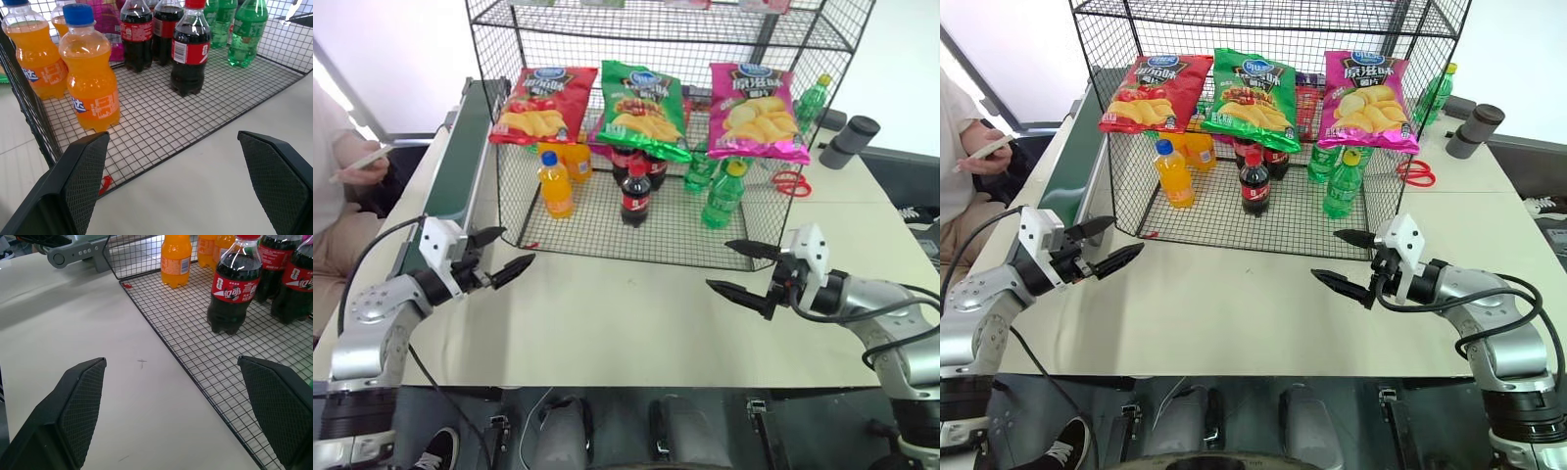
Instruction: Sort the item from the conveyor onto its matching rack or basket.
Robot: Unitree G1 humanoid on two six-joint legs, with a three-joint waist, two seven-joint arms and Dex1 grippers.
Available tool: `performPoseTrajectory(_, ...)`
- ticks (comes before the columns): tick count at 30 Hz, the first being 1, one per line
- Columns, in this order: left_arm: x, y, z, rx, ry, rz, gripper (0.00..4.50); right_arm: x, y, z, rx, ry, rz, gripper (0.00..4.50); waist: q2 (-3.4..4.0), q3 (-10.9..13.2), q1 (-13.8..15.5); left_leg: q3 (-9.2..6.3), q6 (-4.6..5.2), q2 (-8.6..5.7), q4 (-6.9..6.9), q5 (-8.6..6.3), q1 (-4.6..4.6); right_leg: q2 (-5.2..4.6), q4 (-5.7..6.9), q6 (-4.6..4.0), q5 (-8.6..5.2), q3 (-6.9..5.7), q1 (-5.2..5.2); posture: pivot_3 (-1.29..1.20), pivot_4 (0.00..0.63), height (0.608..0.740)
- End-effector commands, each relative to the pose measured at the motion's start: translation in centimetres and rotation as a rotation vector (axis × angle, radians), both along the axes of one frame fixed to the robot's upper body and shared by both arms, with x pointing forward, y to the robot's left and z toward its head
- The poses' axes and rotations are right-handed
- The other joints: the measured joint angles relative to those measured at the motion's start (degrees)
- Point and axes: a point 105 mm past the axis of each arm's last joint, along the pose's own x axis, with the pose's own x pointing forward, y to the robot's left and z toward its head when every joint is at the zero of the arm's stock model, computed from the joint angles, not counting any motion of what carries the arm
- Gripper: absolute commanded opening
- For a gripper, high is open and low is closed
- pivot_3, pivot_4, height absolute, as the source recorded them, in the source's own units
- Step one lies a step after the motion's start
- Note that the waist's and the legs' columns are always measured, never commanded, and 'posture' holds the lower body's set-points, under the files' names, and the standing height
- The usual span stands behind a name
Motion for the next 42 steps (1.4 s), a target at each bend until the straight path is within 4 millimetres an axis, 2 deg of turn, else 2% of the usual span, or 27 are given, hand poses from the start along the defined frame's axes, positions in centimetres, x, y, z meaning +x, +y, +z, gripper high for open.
performPoseTrajectory(1,0.5,0.1,0.4,0.033,-0.040,0.007,4.50,0.1,0.3,0.5,-0.010,-0.043,0.016,4.50,0.00,0.00,0.02,0.00,0.00,0.00,0.00,0.00,0.00,0.00,0.00,0.00,0.00,0.00,0.00,0.00,0.150,0.740)
performPoseTrajectory(6,0.0,0.1,-0.9,0.090,-0.014,-0.015,4.50,-0.2,0.0,0.5,-0.011,-0.039,0.010,4.50,0.00,0.00,0.05,0.02,0.00,0.00,0.01,0.00,0.01,0.01,0.01,0.00,0.00,0.00,0.00,0.00,0.150,0.740)
performPoseTrajectory(15,1.1,0.0,0.0,0.046,-0.064,-0.032,4.50,-0.7,-0.2,0.5,-0.021,-0.044,0.007,4.50,0.00,0.00,0.13,0.01,0.00,0.00,0.04,0.00,0.01,0.01,0.03,0.00,0.00,-0.01,0.02,0.00,0.150,0.740)
performPoseTrajectory(21,1.5,-0.1,-0.2,0.053,-0.073,-0.046,4.50,-0.6,-0.6,0.3,-0.038,-0.049,-0.005,4.50,0.00,0.00,-0.01,0.02,0.00,0.01,0.04,0.00,0.01,0.04,0.05,0.01,0.01,-0.01,0.01,0.00,0.150,0.740)
performPoseTrajectory(36,1.5,-0.4,-0.3,0.030,-0.095,-0.061,4.50,-0.3,-1.0,0.1,-0.059,-0.060,-0.015,4.50,0.00,0.00,0.09,0.02,-0.01,0.00,0.07,0.00,0.01,0.03,0.07,0.02,0.01,-0.01,0.02,0.00,0.150,0.740)
performPoseTrajectory(42,1.0,-1.1,-0.9,0.014,-0.076,-0.091,4.50,-0.1,-0.8,0.4,-0.054,-0.076,-0.017,4.50,0.00,0.00,0.05,0.03,-0.01,0.00,0.07,0.01,0.02,0.03,0.08,0.02,0.01,-0.01,0.02,0.00,0.150,0.740)
